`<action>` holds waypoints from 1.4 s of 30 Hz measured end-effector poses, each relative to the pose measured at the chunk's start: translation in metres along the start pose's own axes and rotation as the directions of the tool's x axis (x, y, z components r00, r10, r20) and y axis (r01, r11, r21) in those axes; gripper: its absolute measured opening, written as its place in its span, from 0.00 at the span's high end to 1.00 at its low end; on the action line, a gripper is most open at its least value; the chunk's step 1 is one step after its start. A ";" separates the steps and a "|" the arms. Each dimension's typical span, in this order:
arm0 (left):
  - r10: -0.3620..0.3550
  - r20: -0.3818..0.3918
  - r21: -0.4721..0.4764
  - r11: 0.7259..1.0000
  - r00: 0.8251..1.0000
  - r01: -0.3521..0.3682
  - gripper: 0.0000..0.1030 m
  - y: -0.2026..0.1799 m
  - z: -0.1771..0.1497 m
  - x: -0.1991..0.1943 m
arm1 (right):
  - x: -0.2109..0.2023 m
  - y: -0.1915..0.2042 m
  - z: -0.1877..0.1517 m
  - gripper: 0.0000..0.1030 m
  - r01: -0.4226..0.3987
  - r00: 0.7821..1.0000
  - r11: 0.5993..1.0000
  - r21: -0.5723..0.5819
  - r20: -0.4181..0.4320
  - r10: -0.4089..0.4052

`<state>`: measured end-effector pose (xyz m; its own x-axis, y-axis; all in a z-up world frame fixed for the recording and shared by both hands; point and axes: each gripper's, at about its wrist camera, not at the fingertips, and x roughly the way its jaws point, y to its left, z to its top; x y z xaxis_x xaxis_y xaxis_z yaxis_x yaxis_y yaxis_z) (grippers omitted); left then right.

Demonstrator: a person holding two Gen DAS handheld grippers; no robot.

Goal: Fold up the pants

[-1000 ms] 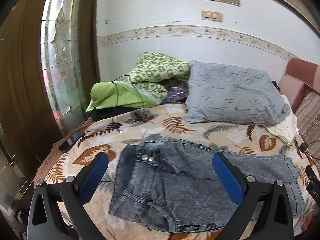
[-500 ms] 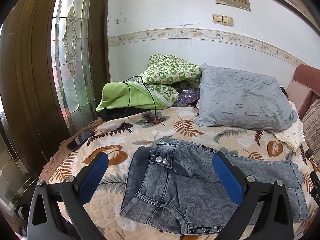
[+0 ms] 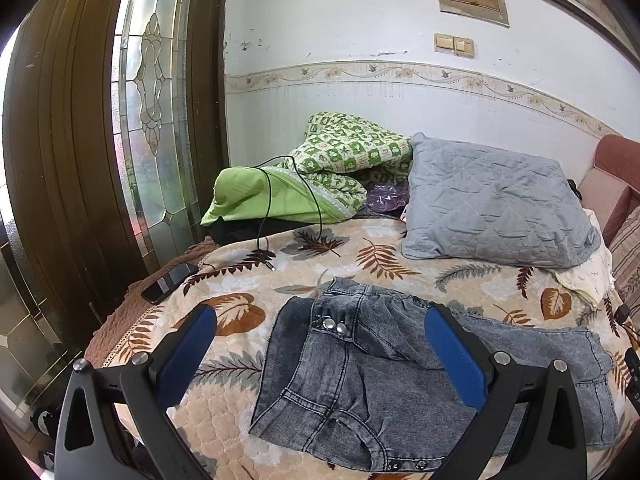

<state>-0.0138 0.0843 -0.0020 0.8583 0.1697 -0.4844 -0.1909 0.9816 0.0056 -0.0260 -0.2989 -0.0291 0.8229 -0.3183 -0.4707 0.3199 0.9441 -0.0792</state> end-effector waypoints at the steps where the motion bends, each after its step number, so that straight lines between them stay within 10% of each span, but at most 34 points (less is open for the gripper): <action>1: 0.002 0.002 -0.003 1.000 1.000 -0.002 0.00 0.001 0.000 0.000 | 0.000 0.000 0.000 0.00 0.000 1.000 1.000 0.000 0.000 0.000; 42: 0.032 -0.046 0.026 0.999 0.998 -0.031 0.00 -0.006 -0.012 0.043 | 0.040 -0.036 0.006 0.00 0.039 0.996 0.997 0.070 -0.085 -0.033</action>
<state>0.0189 0.0850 -0.0333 0.8290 0.1968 -0.5235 -0.2047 0.9779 0.0435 -0.0014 -0.3463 -0.0397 0.7688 -0.3409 -0.5411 0.3838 0.9227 -0.0360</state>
